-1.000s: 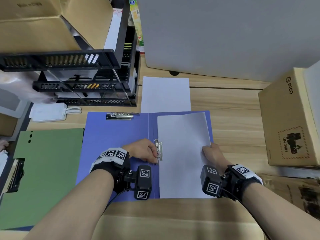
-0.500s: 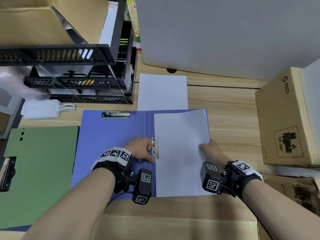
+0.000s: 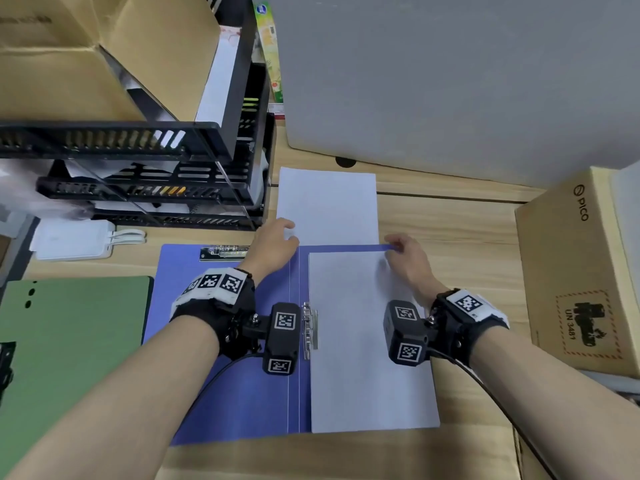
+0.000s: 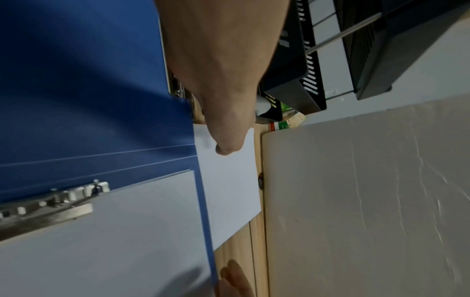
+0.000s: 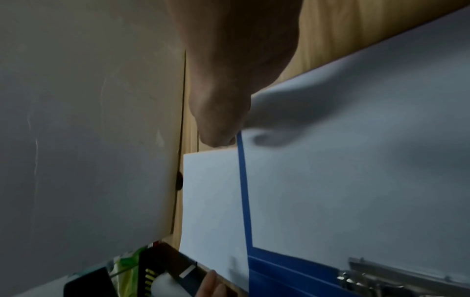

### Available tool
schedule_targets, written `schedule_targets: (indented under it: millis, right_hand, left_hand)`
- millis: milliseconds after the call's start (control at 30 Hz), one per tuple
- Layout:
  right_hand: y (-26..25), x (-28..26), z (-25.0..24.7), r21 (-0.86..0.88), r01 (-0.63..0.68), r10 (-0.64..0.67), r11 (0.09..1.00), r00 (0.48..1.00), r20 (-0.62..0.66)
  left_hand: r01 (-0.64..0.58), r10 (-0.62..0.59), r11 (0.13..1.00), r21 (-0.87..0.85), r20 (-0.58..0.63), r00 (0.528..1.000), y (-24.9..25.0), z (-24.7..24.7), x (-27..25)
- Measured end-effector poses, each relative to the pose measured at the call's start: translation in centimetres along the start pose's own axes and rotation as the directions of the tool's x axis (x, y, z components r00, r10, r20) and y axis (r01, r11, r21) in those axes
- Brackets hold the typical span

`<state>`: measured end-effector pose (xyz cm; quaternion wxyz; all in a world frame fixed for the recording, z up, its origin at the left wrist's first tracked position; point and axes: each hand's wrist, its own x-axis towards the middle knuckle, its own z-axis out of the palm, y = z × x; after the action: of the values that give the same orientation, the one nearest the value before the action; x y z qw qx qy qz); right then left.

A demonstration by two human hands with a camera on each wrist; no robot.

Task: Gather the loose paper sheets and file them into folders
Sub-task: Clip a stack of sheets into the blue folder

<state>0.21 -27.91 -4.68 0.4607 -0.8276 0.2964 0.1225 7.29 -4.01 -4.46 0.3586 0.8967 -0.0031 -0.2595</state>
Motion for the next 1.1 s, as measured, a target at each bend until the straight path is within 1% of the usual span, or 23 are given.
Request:
schedule_targets:
  millis: [100,200,267,433,533,700,800,1000,1100]
  right_hand:
    - [-0.9,1.4,1.1,0.008,-0.002,0.002,1.000,1.000,0.007]
    - [-1.1,2.6,1.7,-0.038,-0.061,0.063,0.997,0.996,0.063]
    - [-1.4,3.1,1.8,-0.038,-0.081,0.083,0.996,0.994,0.078]
    - [-2.1,3.1,1.7,-0.034,-0.089,0.089,0.995,0.996,0.004]
    - [-2.2,3.2,1.7,-0.018,-0.103,0.103,0.995,0.995,-0.006]
    - [-1.9,3.7,2.0,0.050,-0.116,0.118,0.992,0.993,-0.033]
    - [-1.7,4.3,2.3,0.097,-0.109,0.109,0.989,0.994,0.004]
    - [-1.4,4.5,2.2,0.127,-0.131,0.120,0.983,0.989,0.091]
    - [-1.2,4.7,2.1,0.131,-0.133,0.119,0.983,0.987,0.111]
  left_hand:
    - [0.080,-0.080,0.996,-0.033,0.000,0.997,-0.2,0.1,0.9]
    - [0.106,-0.106,0.993,-0.052,-0.002,0.994,-0.1,0.5,1.2]
    - [0.138,-0.139,0.988,-0.067,-0.007,0.990,0.2,0.6,1.4]
    - [0.186,-0.196,0.975,-0.124,-0.066,0.978,0.5,0.8,1.8]
    - [0.191,-0.207,0.969,-0.158,-0.093,0.974,0.4,0.8,1.7]
    - [0.187,-0.224,0.944,-0.272,-0.112,0.968,0.1,0.8,2.2]
    - [0.185,-0.222,0.943,-0.277,-0.110,0.969,0.2,1.2,2.4]
    - [0.147,-0.198,0.960,-0.238,-0.205,0.959,0.6,2.3,2.3]
    - [0.152,-0.207,0.948,-0.281,-0.179,0.962,0.5,2.2,2.3]
